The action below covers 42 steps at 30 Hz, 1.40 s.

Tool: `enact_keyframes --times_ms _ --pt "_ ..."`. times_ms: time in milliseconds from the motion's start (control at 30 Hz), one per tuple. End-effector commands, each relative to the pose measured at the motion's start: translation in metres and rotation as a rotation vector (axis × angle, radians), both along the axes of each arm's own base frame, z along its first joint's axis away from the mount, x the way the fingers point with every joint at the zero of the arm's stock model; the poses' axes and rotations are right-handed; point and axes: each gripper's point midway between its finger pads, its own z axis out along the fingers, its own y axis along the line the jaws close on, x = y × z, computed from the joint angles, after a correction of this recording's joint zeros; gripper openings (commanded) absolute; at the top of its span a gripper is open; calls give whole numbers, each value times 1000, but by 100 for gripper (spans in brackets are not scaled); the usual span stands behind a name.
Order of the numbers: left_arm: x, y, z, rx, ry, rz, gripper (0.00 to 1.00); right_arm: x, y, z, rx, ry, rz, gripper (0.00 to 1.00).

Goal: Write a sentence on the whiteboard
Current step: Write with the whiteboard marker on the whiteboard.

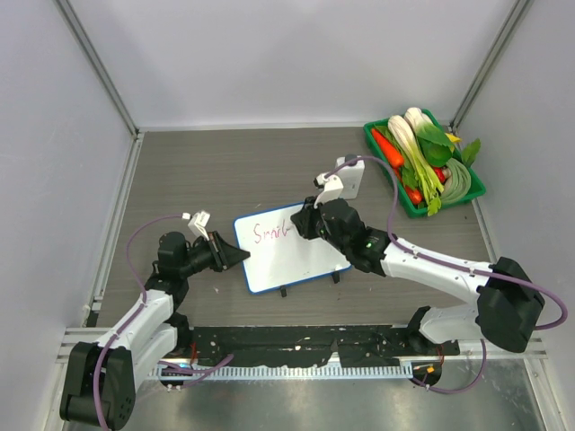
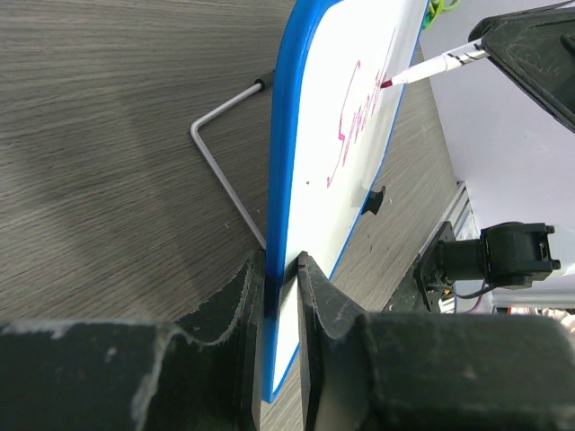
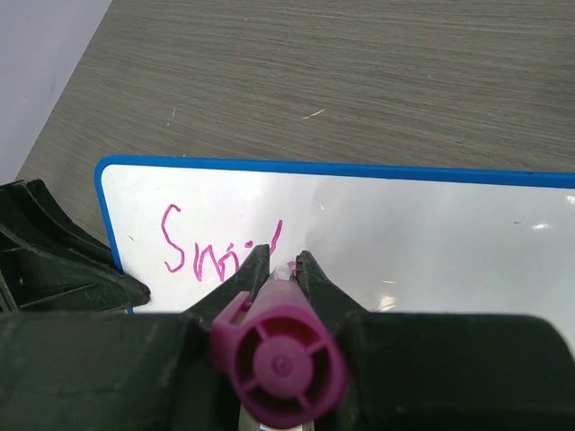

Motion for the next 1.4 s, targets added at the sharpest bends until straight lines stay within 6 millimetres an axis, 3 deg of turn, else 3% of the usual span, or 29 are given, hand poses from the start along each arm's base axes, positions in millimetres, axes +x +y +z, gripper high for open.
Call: enact_keyframes --times_ms 0,500,1200,1367 --pt "3 1 8 5 -59 2 0 0 0 -6 -12 6 7 1" --pt "3 1 7 6 -58 2 0 -3 -13 -10 -30 0 -24 1" --pt "4 1 8 6 -59 5 0 5 -17 32 22 -82 -65 1" --pt "4 1 7 7 -56 6 0 6 -21 31 11 -86 -79 2"
